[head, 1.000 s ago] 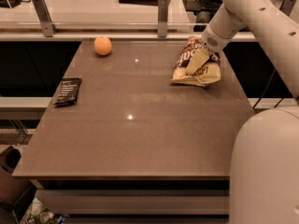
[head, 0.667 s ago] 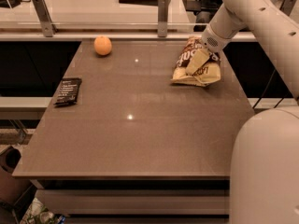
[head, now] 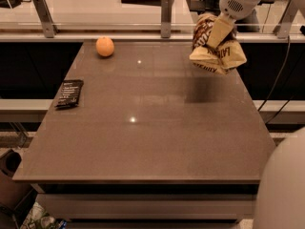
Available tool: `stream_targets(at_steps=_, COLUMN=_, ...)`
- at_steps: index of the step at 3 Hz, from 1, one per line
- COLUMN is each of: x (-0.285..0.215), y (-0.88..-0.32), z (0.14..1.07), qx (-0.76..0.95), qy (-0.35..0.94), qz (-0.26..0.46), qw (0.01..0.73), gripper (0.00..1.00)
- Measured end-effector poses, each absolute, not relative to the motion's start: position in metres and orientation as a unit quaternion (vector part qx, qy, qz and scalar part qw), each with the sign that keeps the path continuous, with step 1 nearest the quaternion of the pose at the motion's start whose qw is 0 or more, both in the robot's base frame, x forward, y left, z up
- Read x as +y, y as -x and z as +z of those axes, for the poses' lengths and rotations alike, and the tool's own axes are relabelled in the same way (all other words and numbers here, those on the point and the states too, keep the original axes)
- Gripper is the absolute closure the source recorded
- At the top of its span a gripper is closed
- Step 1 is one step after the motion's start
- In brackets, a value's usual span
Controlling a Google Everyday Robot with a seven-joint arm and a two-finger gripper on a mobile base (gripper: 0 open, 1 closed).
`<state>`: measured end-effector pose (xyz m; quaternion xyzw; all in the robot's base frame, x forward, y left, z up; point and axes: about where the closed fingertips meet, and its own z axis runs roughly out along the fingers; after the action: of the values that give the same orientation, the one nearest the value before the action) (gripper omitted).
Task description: Move brown chip bag near rxbar chocolate
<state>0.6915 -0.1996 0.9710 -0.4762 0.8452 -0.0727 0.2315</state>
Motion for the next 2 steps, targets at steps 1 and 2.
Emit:
stream_targets(at_steps=1, x=-0.204, y=-0.667, z=1.023, qx=0.837, qy=0.479, qz=-0.108, qw=0.241, gripper=1.00)
stream_targets(at_steps=2, x=-0.192, y=-0.647, z=1.051, qx=0.819, qy=0.502, qz=-0.115, qw=0.252, gripper=1.00)
